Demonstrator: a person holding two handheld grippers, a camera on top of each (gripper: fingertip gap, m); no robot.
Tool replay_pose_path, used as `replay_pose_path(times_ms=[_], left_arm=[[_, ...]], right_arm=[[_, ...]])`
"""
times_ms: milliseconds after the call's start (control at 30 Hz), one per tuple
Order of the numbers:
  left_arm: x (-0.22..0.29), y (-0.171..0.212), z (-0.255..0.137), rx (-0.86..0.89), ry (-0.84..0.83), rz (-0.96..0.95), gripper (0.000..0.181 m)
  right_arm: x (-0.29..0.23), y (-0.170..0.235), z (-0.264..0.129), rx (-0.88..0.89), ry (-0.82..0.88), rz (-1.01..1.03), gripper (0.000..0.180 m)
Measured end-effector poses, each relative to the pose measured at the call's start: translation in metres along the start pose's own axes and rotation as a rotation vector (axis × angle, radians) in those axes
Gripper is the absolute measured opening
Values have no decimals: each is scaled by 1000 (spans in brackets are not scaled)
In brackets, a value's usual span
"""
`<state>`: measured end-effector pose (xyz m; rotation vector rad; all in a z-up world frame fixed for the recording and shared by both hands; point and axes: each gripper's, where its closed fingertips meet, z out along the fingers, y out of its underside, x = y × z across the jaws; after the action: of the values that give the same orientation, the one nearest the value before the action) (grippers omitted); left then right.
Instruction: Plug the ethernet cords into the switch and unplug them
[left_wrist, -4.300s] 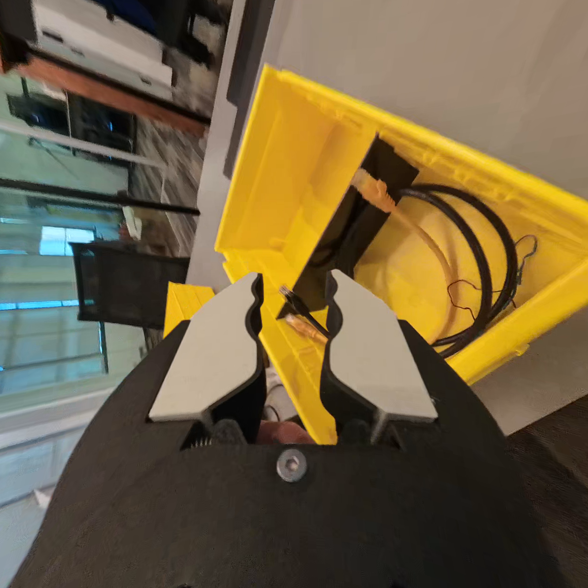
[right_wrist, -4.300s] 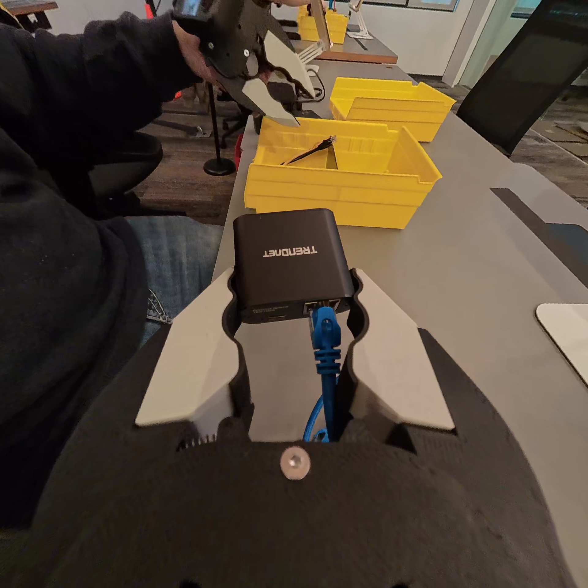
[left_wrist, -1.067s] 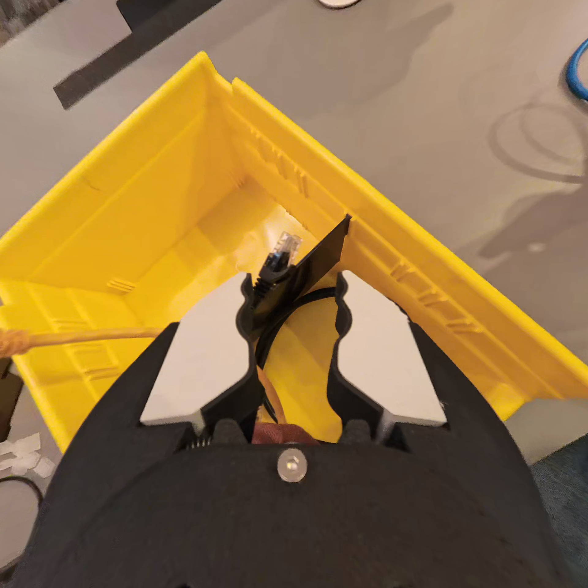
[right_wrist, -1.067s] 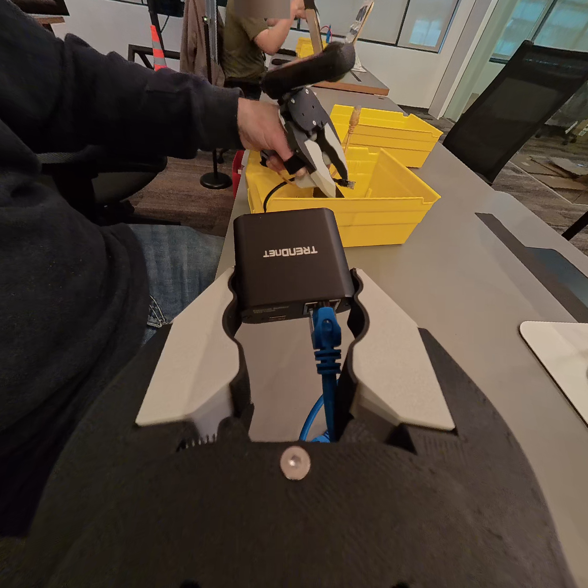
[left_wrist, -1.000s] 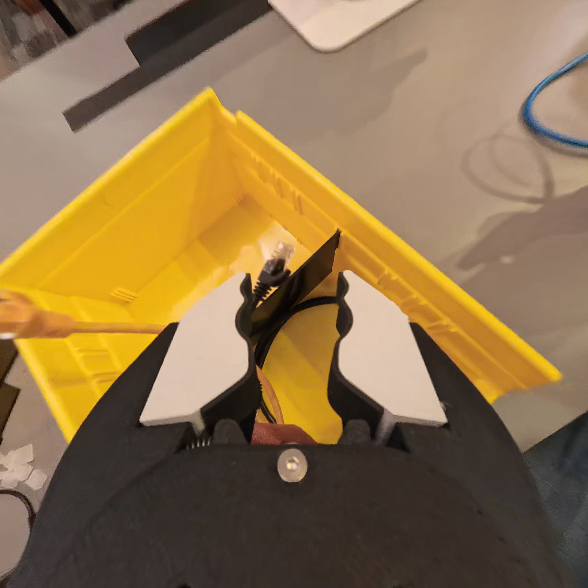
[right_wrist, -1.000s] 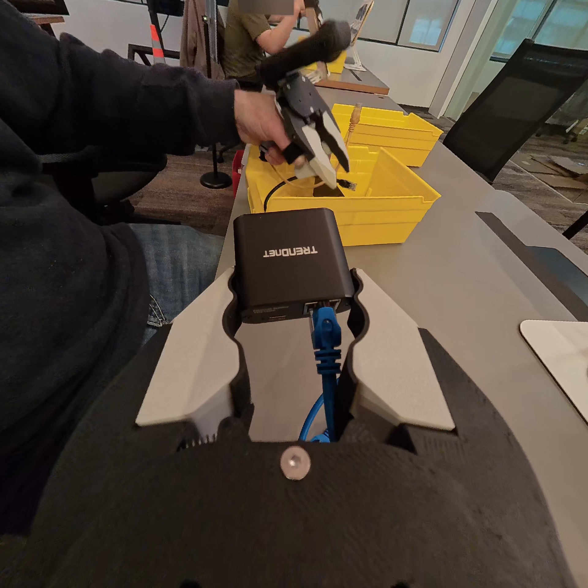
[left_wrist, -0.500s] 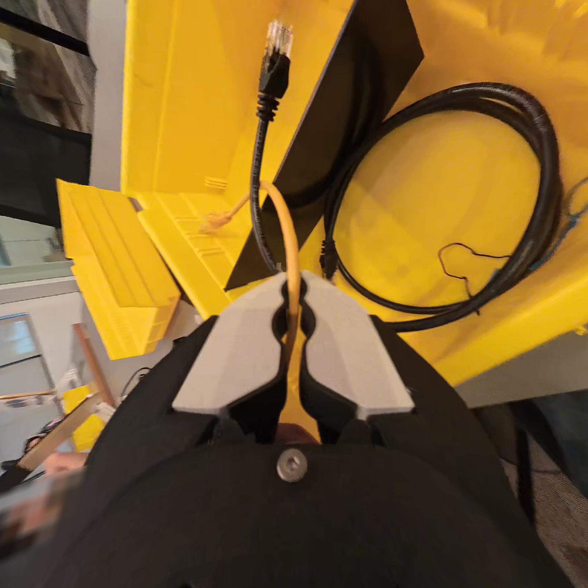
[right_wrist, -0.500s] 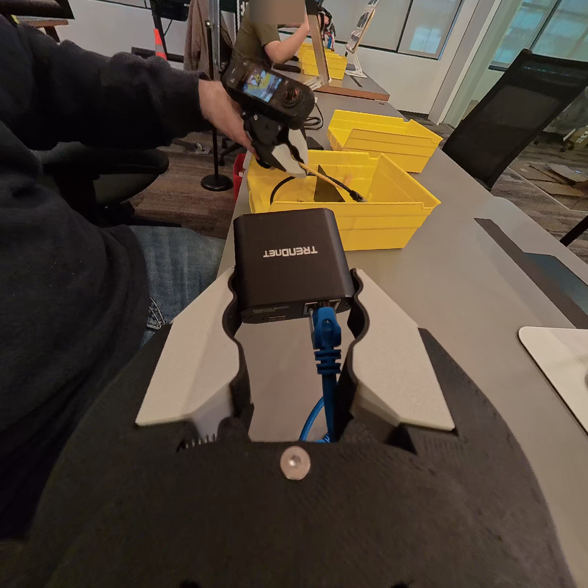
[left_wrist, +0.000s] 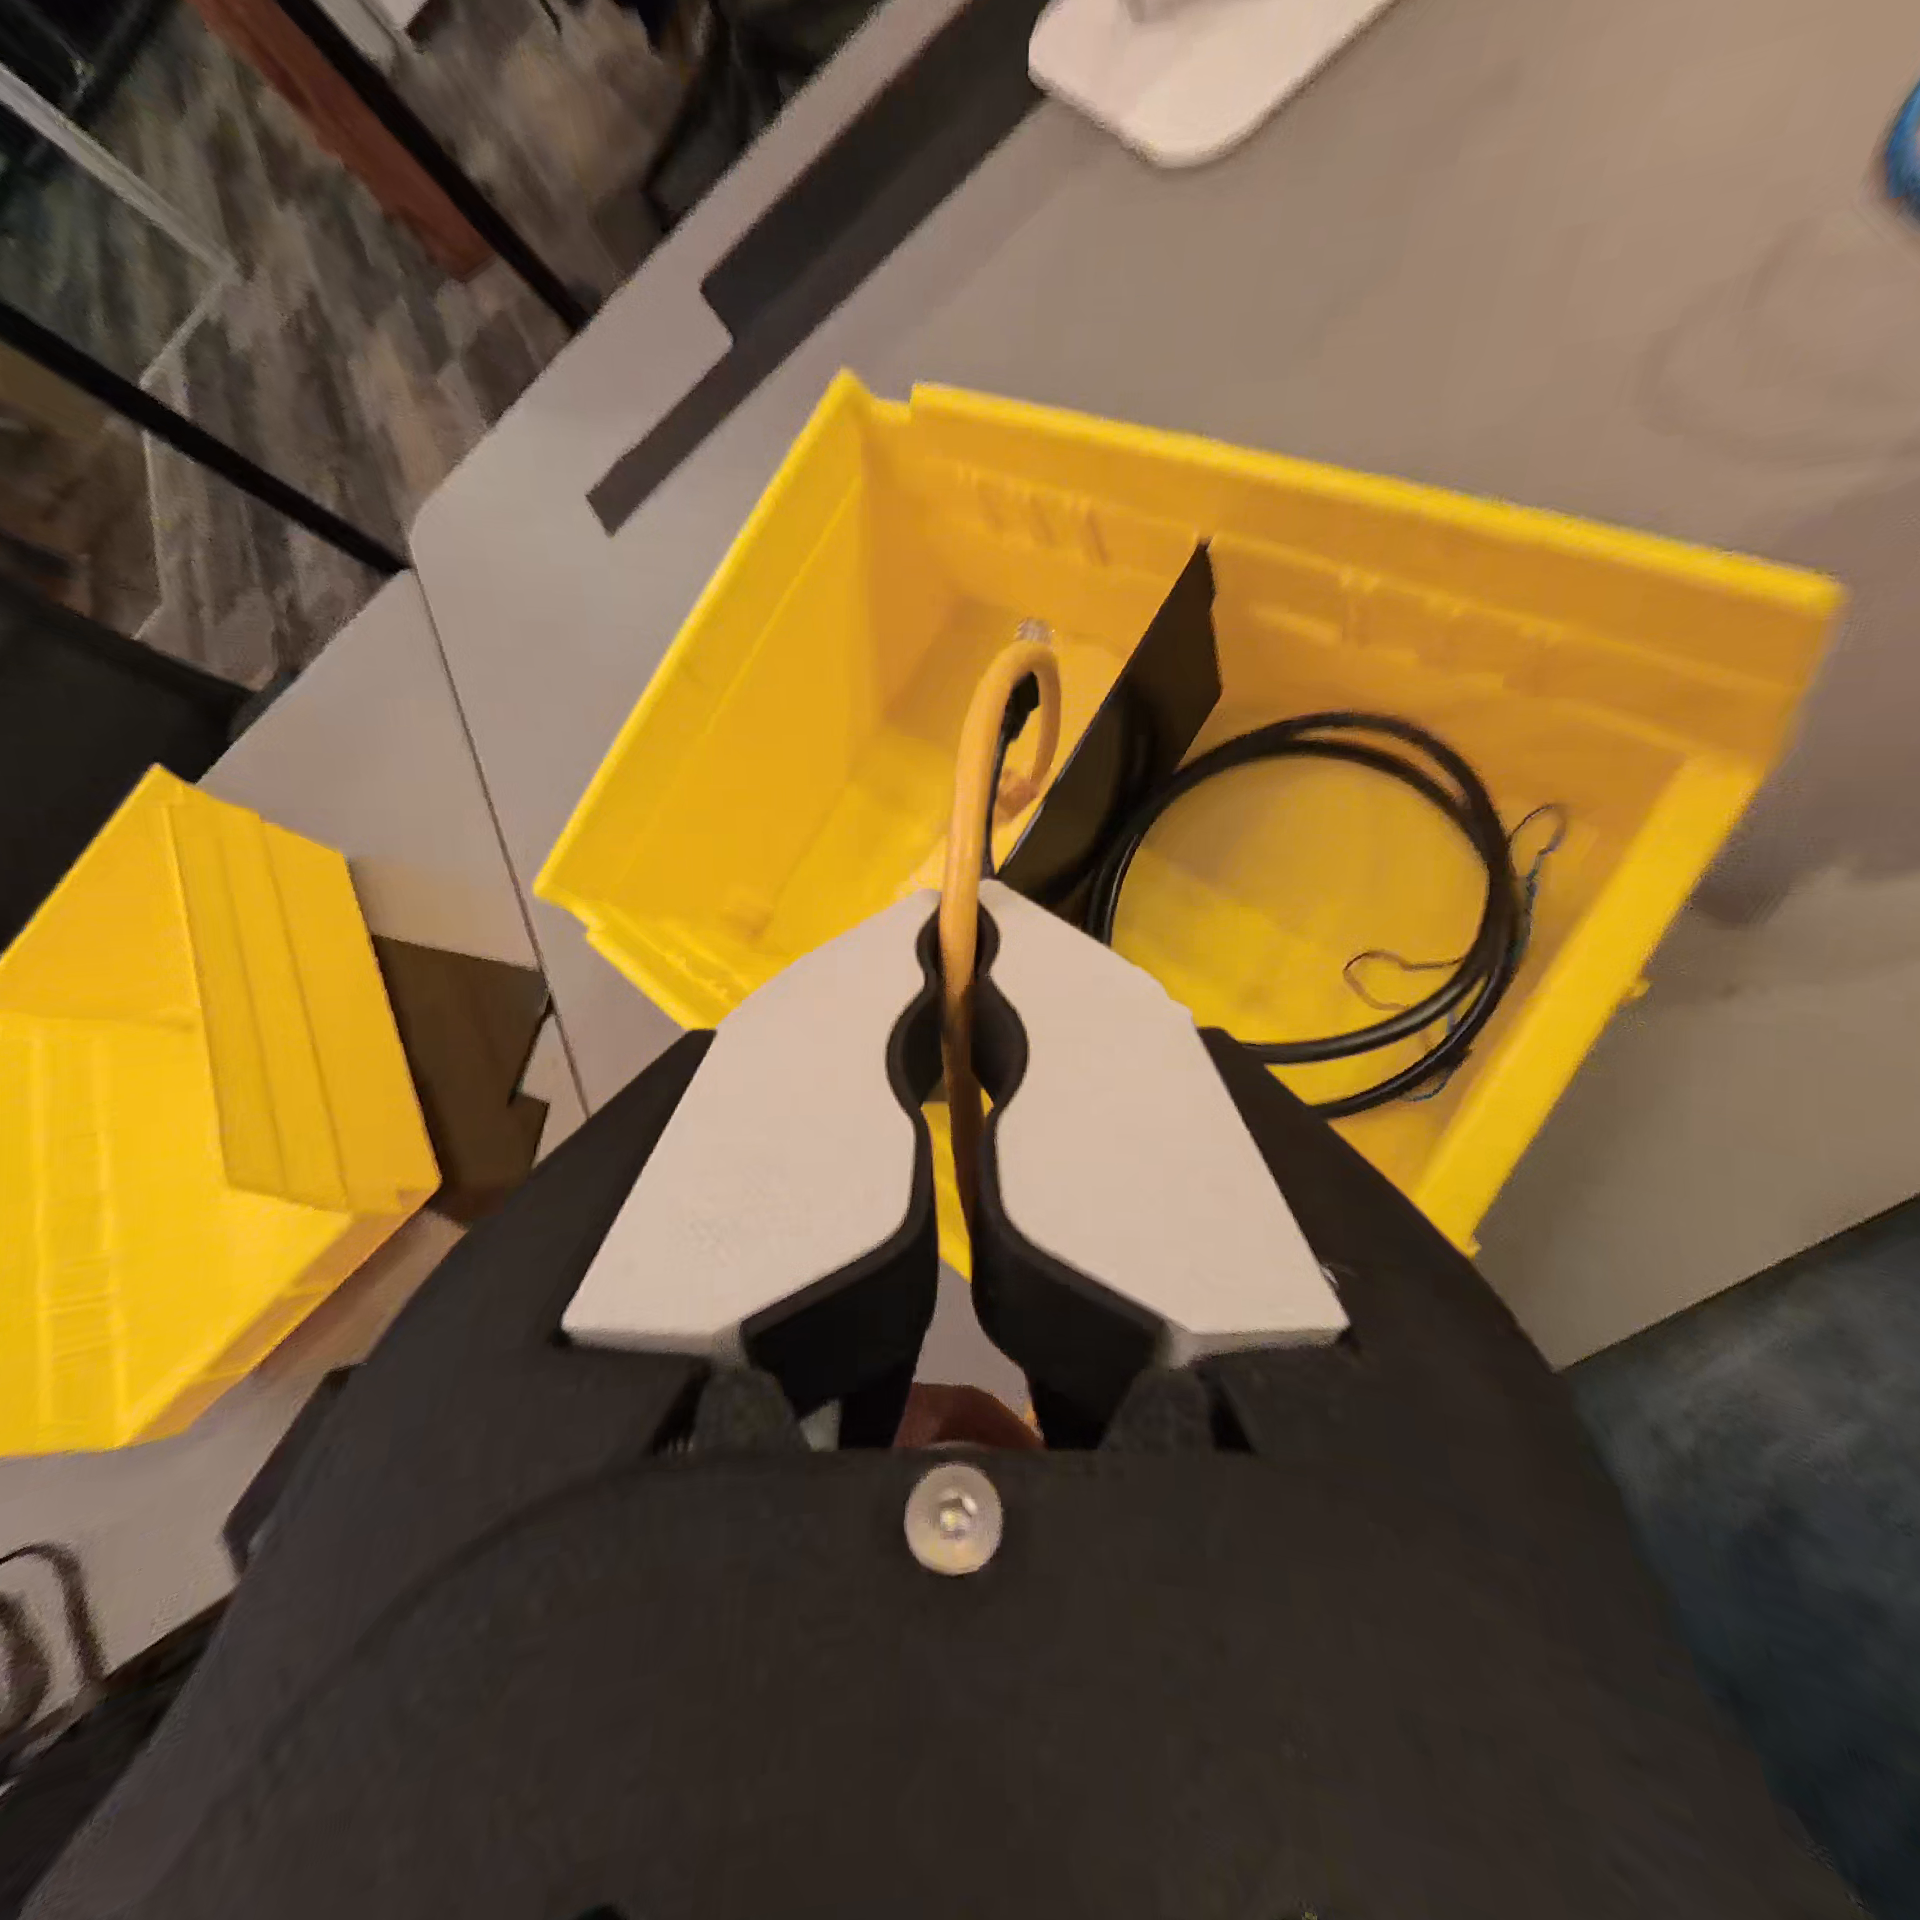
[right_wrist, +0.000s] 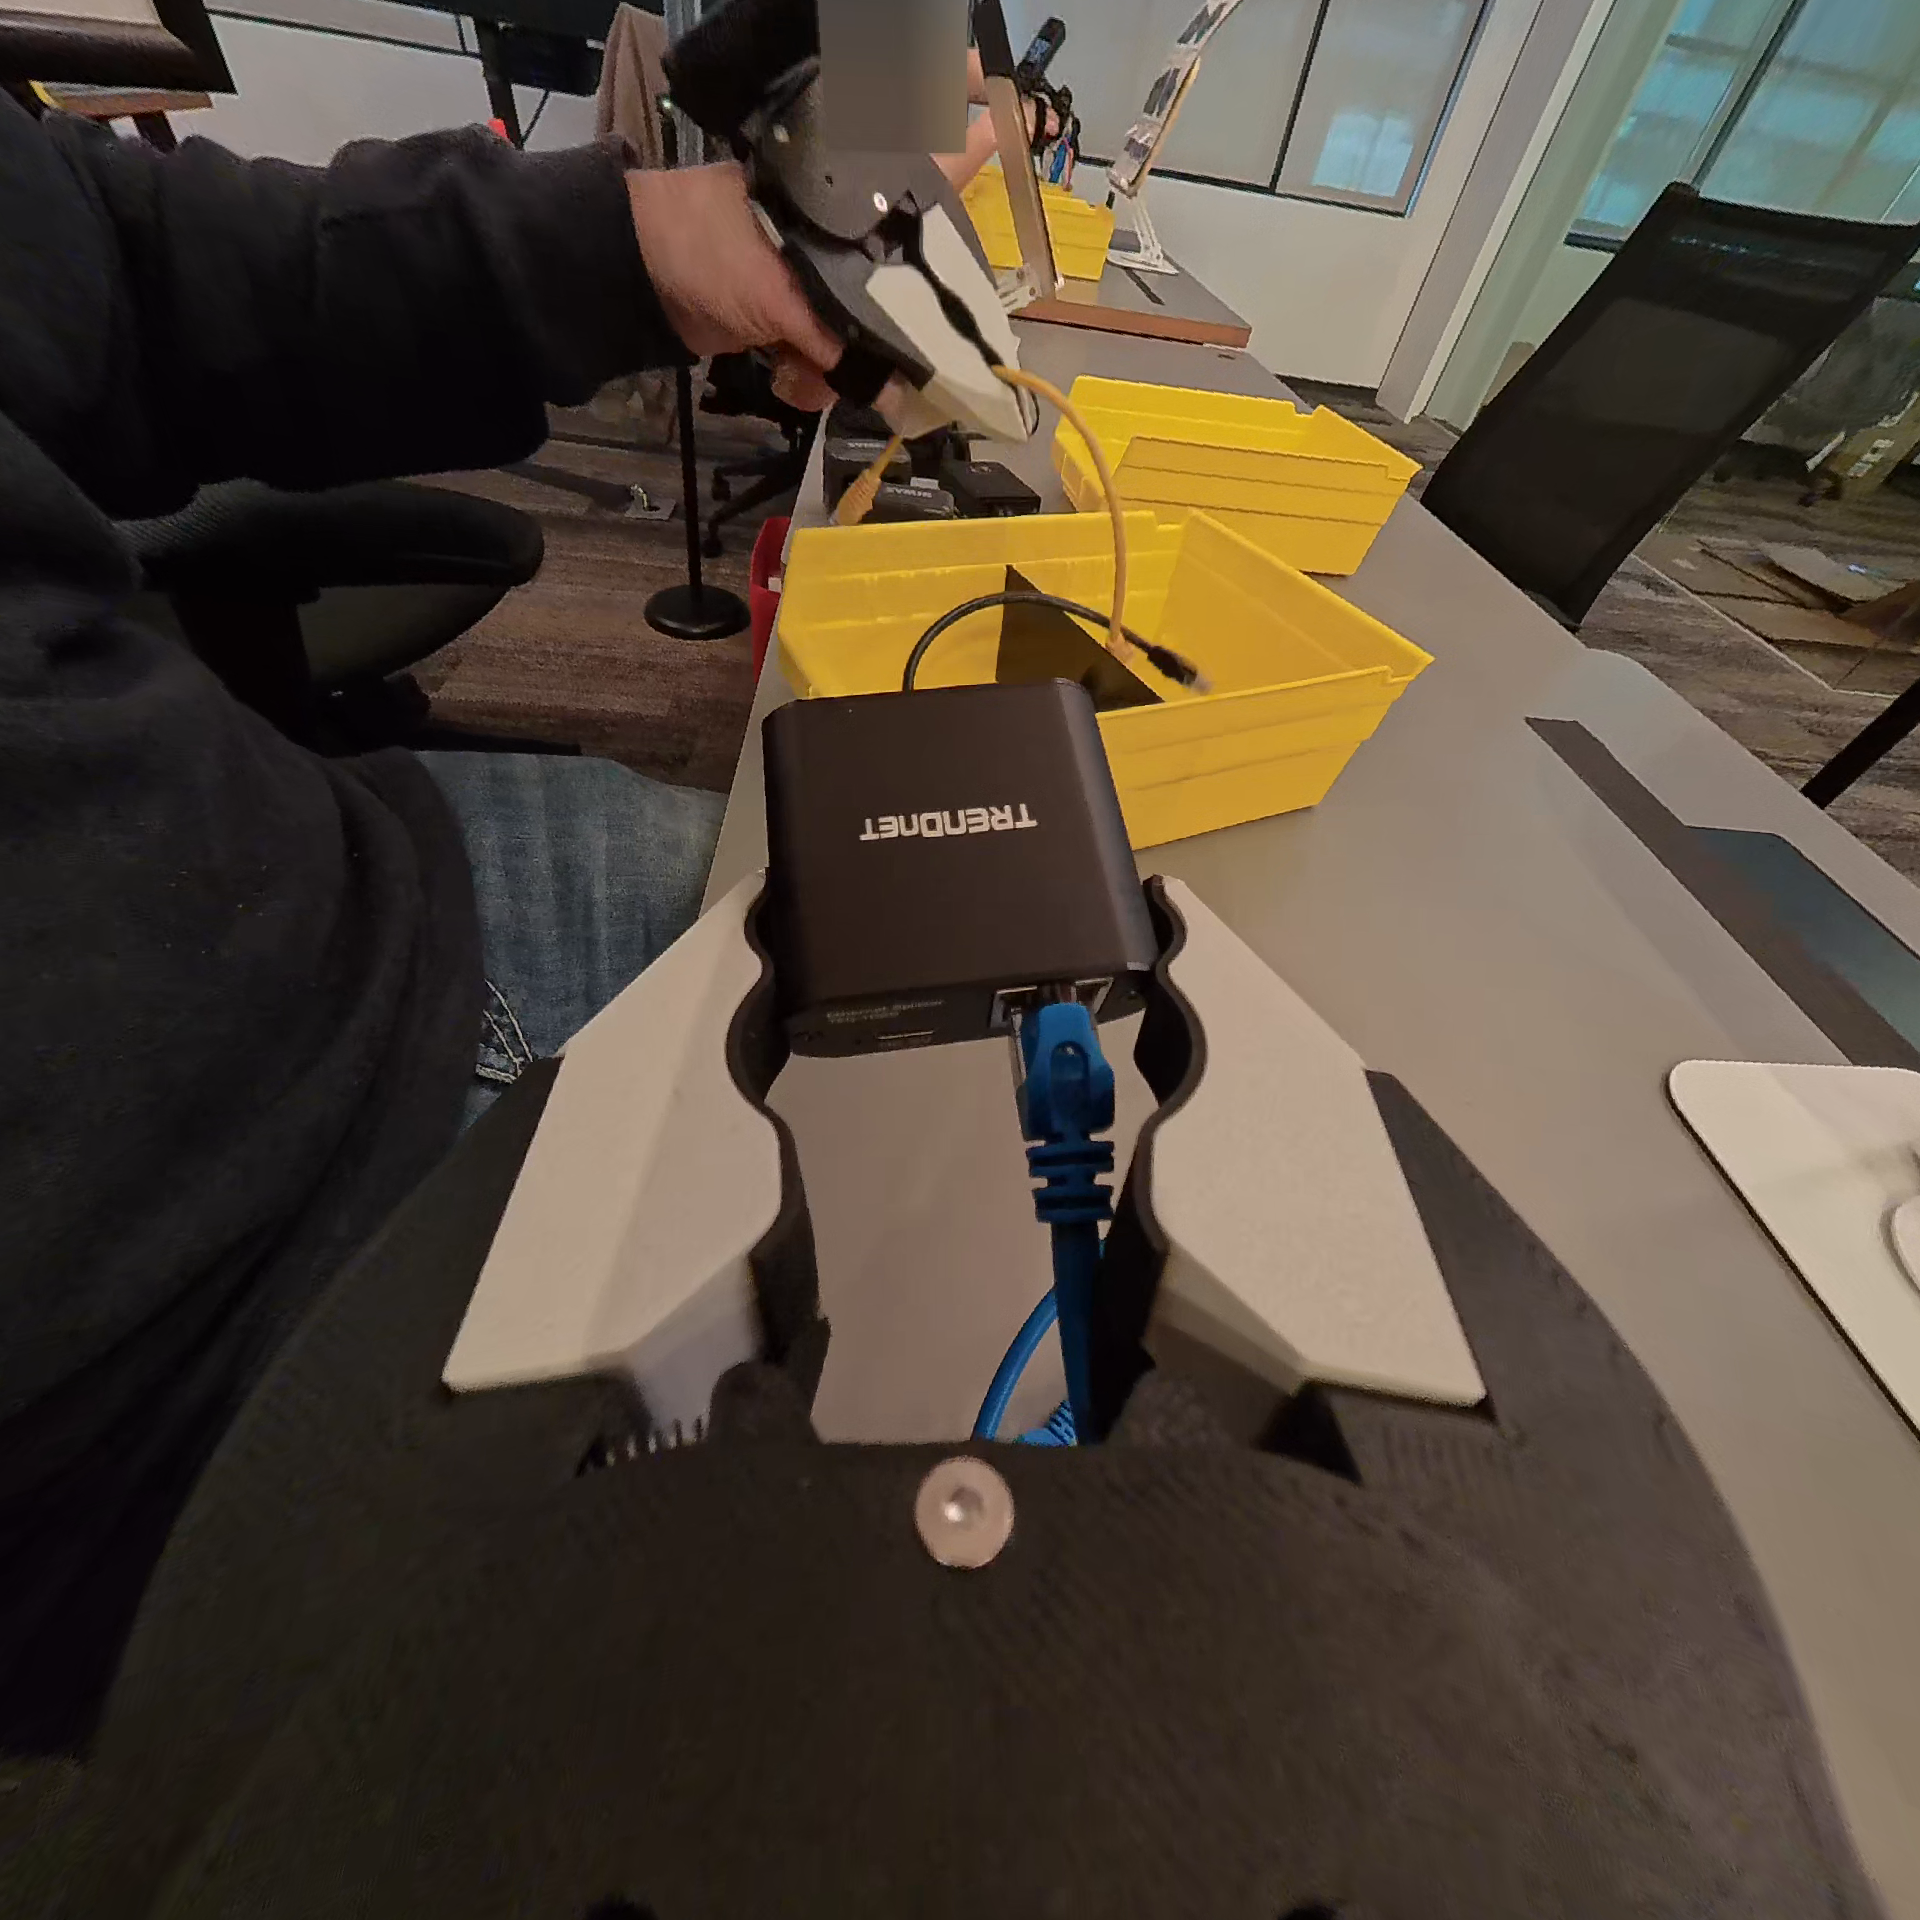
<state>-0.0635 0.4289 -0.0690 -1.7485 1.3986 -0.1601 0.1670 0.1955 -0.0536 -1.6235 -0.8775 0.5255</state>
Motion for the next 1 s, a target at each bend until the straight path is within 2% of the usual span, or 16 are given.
replay_pose_path(times_ms=[300,433,567,700,833,900,1000], left_arm=[[-3,-57,-52,286,-21,-45,0],[7,-86,-65,400,46,-96,0],[29,-113,-62,460,133,-103,0],[74,-150,-40,438,138,11,0],[144,-184,7,413,153,63,0],[170,-197,30,413,164,49,0],[193,-210,62,445,217,-78,0]], right_arm=[[0,-3,0,3,2,-4,65],[-1,-3,1,3,-1,-4,65],[0,-1,-2,-2,7,-2,65],[1,0,-7,-1,23,1,65],[2,-1,-15,10,41,7,65],[1,-1,-20,15,52,8,65],[0,-1,-27,20,62,10,65]])
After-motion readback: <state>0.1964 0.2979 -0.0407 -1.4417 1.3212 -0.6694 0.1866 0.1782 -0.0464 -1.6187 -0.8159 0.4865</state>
